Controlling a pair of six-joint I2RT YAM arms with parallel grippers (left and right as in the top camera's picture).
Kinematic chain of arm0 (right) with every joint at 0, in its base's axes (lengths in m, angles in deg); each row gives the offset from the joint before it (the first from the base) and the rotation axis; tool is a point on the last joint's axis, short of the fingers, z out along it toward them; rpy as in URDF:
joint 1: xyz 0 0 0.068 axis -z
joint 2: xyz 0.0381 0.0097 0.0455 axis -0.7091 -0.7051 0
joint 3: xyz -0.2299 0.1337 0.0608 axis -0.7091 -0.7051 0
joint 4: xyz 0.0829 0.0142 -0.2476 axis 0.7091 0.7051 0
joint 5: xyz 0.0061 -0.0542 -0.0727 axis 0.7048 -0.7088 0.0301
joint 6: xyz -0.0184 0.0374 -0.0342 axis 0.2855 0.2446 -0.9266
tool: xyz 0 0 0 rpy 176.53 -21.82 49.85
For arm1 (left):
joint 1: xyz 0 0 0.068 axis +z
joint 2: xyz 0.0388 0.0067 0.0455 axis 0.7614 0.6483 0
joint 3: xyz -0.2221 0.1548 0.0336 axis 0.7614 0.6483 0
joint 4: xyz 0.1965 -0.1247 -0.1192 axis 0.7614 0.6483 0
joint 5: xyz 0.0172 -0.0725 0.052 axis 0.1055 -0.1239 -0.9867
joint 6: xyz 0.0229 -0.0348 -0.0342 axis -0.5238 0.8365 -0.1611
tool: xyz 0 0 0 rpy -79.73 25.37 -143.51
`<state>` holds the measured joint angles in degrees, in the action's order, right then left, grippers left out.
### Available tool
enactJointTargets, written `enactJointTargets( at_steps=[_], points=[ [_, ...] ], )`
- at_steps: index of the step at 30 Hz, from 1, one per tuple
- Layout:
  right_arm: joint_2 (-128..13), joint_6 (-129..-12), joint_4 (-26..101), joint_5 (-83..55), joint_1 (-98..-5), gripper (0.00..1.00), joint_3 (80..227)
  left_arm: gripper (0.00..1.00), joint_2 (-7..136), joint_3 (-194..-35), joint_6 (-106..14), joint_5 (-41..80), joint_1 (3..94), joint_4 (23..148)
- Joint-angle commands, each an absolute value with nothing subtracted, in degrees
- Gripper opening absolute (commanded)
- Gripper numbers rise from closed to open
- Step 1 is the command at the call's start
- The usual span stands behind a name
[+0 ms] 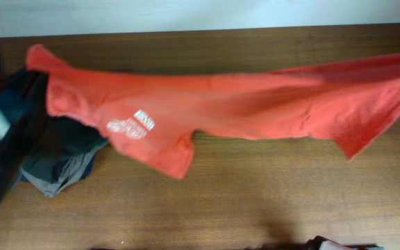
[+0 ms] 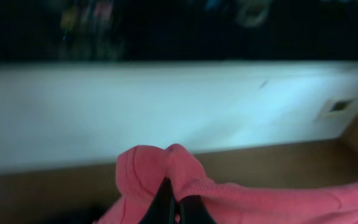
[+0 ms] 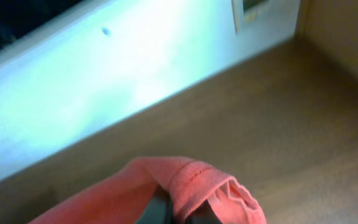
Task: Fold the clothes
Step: 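Lift the shirt with both grippers and lay it flat on the table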
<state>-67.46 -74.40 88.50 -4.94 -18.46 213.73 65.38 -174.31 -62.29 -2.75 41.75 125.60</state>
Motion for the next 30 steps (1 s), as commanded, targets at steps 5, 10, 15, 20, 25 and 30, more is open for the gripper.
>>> enactJointTargets(
  at_steps=[5,10,15,20,25,30],
  points=[
    [-66.1,-74.6,94.5,-7.3,-18.1,0.04,226.5,0.00,65.3,-182.3,-68.3,1.3,42.1,129.0],
    [-66.8,-74.6,96.5,-10.6,-18.1,0.04,227.5,0.00,68.2,-181.8,-68.3,0.3,42.1,131.6],
    [-72.1,-74.6,99.9,-10.4,-18.1,0.04,227.4,0.00,75.7,-181.7,-68.3,0.3,42.1,134.5],
    [-81.2,-74.6,101.7,-7.4,-18.2,0.08,227.2,0.00,87.9,-181.7,-69.0,0.4,42.1,134.7],
    [-91.6,-75.0,99.3,-3.8,-18.3,0.11,227.2,0.01,101.7,-181.7,-69.2,2.7,42.1,131.7],
    [-103.3,-75.0,90.8,-1.2,-20.5,0.21,227.2,0.09,115.2,-181.7,-69.2,7.9,41.9,121.5]
  ],
)
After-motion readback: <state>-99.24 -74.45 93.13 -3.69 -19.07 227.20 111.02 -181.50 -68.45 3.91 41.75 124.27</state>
